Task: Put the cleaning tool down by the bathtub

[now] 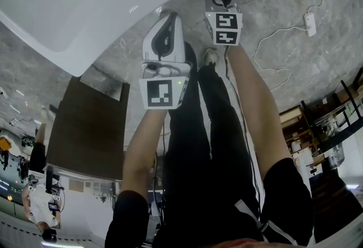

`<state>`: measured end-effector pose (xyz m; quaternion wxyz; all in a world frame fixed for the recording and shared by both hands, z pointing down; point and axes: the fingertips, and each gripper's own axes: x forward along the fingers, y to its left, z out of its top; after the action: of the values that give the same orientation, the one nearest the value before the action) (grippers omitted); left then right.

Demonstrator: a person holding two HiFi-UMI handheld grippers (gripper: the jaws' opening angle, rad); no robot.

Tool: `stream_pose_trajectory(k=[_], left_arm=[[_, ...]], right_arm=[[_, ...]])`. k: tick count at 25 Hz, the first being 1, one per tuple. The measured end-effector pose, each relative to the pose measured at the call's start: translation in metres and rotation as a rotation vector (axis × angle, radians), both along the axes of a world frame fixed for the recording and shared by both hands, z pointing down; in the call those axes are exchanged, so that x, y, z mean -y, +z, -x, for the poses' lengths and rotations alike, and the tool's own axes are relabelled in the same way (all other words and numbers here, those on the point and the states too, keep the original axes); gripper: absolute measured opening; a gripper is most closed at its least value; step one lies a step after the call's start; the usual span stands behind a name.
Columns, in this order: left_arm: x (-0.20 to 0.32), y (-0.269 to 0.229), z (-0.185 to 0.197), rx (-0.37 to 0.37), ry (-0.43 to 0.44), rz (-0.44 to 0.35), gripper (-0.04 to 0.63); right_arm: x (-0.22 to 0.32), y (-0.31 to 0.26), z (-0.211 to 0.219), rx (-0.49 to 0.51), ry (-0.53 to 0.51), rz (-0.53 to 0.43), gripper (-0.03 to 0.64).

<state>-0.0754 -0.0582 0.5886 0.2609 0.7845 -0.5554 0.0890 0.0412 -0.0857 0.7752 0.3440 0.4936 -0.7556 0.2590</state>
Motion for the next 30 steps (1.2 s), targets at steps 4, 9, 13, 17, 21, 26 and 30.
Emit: stream_pose_trajectory(k=[4, 9, 13, 17, 21, 26, 30], left_arm=[[0.001, -0.002, 0.000, 0.000, -0.003, -0.008, 0.008], [0.001, -0.003, 0.002, -0.007, -0.006, -0.006, 0.008], [0.001, -0.005, 0.003, -0.011, -0.004, -0.013, 0.008], [-0.001, -0.004, 0.004, -0.005, -0.001, -0.009, 0.009], [0.000, -0.006, 0.003, -0.011, 0.000, -0.018, 0.008], [-0.006, -0.005, 0.004, -0.010, 0.011, 0.000, 0.008], [-0.006, -0.007, 0.006, -0.009, 0.018, -0.009, 0.008]], right_arm=[[0.001, 0.001, 0.001, -0.006, -0.004, 0.004, 0.084], [0.000, 0.004, 0.005, -0.011, -0.011, 0.020, 0.084], [0.002, 0.005, 0.006, -0.017, -0.010, 0.021, 0.084], [0.002, 0.006, 0.008, -0.022, -0.014, 0.023, 0.084], [0.005, 0.006, 0.011, -0.025, -0.016, 0.022, 0.084], [0.002, 0.008, 0.013, -0.030, -0.014, 0.032, 0.084], [0.002, 0.008, 0.012, -0.040, -0.012, 0.049, 0.084]])
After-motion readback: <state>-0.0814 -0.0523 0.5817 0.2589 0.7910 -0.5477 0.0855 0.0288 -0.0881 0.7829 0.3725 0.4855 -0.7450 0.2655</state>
